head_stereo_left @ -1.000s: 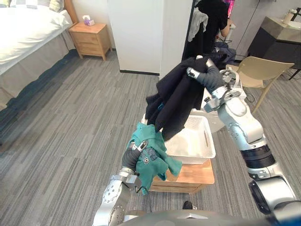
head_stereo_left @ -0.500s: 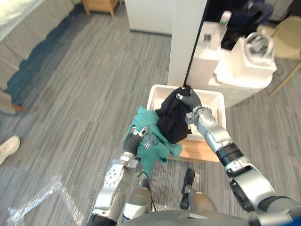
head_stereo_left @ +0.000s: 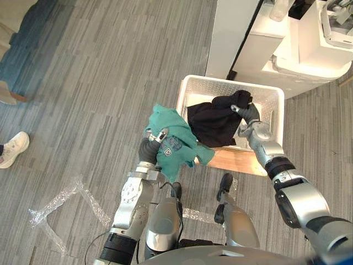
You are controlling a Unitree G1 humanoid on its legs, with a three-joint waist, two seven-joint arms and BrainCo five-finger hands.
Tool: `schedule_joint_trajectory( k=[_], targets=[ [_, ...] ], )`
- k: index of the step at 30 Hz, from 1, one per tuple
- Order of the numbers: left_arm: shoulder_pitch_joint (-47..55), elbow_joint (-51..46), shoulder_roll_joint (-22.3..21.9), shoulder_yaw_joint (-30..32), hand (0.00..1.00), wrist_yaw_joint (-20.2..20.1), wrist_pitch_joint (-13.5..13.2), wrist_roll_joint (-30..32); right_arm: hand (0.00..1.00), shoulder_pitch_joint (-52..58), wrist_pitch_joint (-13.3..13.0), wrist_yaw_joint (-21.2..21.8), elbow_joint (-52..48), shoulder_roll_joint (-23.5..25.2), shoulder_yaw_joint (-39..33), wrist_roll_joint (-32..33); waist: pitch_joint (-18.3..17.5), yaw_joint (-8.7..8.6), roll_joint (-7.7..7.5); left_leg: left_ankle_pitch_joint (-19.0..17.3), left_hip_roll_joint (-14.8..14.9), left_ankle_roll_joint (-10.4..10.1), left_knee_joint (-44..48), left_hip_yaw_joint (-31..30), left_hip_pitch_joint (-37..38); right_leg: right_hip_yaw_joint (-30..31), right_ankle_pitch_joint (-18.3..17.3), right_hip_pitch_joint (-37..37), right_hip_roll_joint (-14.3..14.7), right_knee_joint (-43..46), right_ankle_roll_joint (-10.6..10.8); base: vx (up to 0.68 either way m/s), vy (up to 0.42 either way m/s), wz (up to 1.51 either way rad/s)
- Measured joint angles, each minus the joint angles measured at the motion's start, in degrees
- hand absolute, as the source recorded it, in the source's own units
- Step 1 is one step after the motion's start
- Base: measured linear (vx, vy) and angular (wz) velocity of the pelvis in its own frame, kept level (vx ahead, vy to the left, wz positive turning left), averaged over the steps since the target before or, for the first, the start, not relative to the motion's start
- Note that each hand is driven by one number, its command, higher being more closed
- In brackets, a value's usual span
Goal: Tidy the bed and pick cloth on bed and put in laundry
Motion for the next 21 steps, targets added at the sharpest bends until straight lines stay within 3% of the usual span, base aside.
schedule_joint_trajectory(
  k=[4, 10, 13, 16, 21],
  targets=[
    [-0.3, -0.7, 0.1, 2.7, 1.0, 1.5, -1.3, 0.1, 0.0, 4.0, -1.2, -0.5, -1.2, -0.1, -1.2, -2.9, 0.0, -0.79, 0.03, -1.2, 0.8, 0.4, 1.3, 0.7, 0.6, 0.8, -0.8, 1.3, 0.6, 0.3, -0.7, -0.06, -0.01, -0.06],
    [0.5, -6.9, 1.5, 6.4, 1.0, 3.2, -2.8, 3.1, 0.0, 16.7, -1.7, -4.2, -11.7, -0.2, -2.8, -5.6, -0.8, -1.63, -0.09, -2.1, 1.8, -0.1, 0.8, 2.2, 3.7, 2.5, -2.1, 3.5, 1.8, 0.3, -1.2, -0.02, -0.03, -0.14],
    [1.5, -8.7, 1.9, 8.3, 1.0, 3.9, -4.1, 5.3, 0.0, 25.9, -1.7, -6.1, -18.0, -0.1, -4.1, -6.6, -3.5, -1.76, -0.35, -2.0, 2.4, -0.3, -1.0, 3.9, 6.1, 3.9, -2.0, 4.2, 2.7, 0.0, -1.1, 0.08, -0.012, -0.27],
    [2.8, -11.6, 1.4, 10.5, 1.0, 4.1, -5.4, 6.1, 0.0, 34.0, -1.6, -7.6, -23.0, 0.9, -6.6, -9.3, -7.0, -3.45, -0.52, -1.8, 2.9, -0.6, -3.1, 4.9, 9.3, 4.5, -2.3, 5.7, 3.2, 0.0, -0.9, 0.1, 0.017, -0.17],
    [2.2, -17.7, 1.4, 14.7, 1.0, 4.3, -8.3, 7.7, 0.0, 43.3, 0.3, -9.2, -25.5, 3.6, -8.8, -13.3, -11.6, -4.68, -0.9, -1.6, 3.1, -0.8, -5.5, 6.9, 12.3, 5.7, -2.5, 6.5, 3.6, 0.0, -0.6, 0.05, 0.017, -0.19]
  ],
)
